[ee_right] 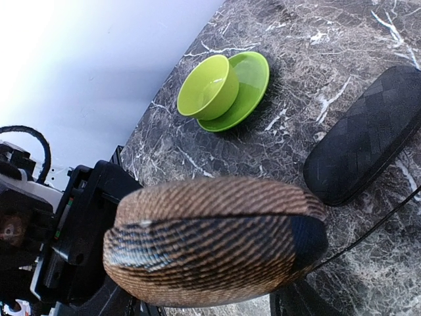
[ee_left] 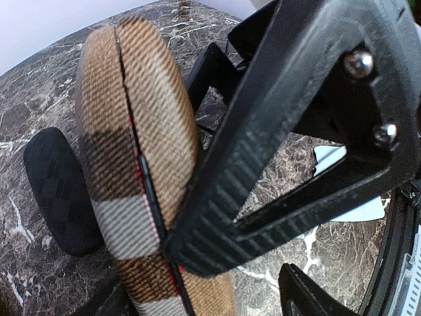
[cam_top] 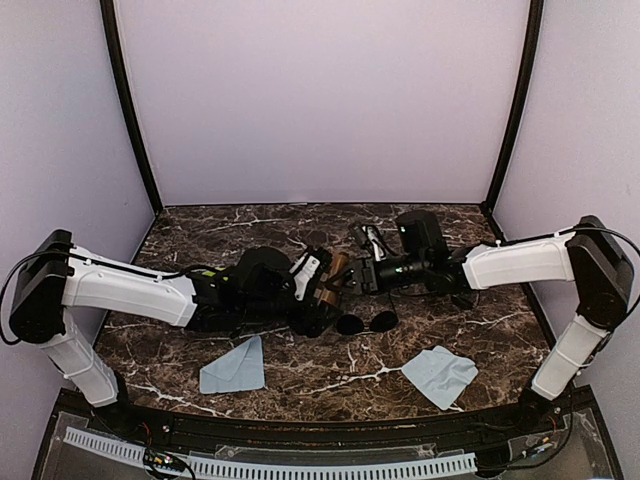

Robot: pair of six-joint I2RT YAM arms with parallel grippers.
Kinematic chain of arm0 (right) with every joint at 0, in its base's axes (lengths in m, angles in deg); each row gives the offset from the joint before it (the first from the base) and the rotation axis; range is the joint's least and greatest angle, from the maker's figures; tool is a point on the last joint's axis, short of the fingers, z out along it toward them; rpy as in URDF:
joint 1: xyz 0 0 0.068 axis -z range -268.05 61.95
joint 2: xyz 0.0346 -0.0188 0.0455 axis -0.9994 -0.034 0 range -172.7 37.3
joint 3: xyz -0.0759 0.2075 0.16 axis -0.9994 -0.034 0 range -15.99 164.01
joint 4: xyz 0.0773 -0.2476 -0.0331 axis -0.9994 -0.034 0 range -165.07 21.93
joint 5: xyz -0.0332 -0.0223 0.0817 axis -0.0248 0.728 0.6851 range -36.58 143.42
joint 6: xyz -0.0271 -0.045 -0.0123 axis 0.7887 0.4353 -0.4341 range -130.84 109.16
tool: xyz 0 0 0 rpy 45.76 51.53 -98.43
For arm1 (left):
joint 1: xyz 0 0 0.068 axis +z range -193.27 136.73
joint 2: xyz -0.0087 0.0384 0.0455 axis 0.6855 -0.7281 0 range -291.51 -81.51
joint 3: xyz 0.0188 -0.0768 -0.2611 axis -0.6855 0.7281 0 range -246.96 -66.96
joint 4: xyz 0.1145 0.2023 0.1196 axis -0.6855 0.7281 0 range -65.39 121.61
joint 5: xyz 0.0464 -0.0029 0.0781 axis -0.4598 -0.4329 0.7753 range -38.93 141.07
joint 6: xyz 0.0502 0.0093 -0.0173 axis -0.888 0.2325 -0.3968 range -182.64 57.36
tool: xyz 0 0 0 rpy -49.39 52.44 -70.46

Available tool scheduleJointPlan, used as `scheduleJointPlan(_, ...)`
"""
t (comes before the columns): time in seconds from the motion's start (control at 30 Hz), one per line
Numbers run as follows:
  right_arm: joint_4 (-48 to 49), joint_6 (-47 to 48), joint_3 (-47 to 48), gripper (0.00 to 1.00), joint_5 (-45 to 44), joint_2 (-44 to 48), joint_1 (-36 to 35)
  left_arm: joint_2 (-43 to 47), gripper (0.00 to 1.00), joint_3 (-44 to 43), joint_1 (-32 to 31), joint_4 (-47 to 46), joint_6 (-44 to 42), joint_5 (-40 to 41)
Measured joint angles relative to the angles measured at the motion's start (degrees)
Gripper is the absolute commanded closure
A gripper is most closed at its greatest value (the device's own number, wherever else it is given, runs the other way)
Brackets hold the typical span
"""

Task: Organize the sunglasses
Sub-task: Adjust the sunglasses case.

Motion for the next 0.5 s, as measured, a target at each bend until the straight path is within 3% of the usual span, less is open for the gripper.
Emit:
scheduleJointPlan(0.13, -0.39, -0.92, 0.50, 1.00, -0.57, 0.00, -0.28, -1.22, 0.43, -0.31, -0.35, 1.14, -0.83, 2.62)
scheduleJointPlan(0.33, -0.61, -1.66, 1.05, 0.99, -1.57, 0.00, -0.33, -1.42, 0.76, -0.31, -0.39, 1.66, -0.66, 5.99)
scheduleJointPlan(0.4, -0.61, -1.97, 1.09, 0.80, -1.86, 0.00, -0.37, -1.42, 0.88, -0.31, -0.37, 1.66, -0.44, 6.36)
scheduleJointPlan(0.47, -0.63, -1.99, 1.14, 0.51, -1.95, 0.00, -0.39, -1.42, 0.99, -0.31, -0.42, 1.66, -0.33, 6.54)
scheduleJointPlan(0.5, -0.70, -2.01, 1.14, 0.42, -1.99, 0.00, -0.39, -1.42, 1.00, -0.28, -0.39, 1.64, -0.26, 6.56)
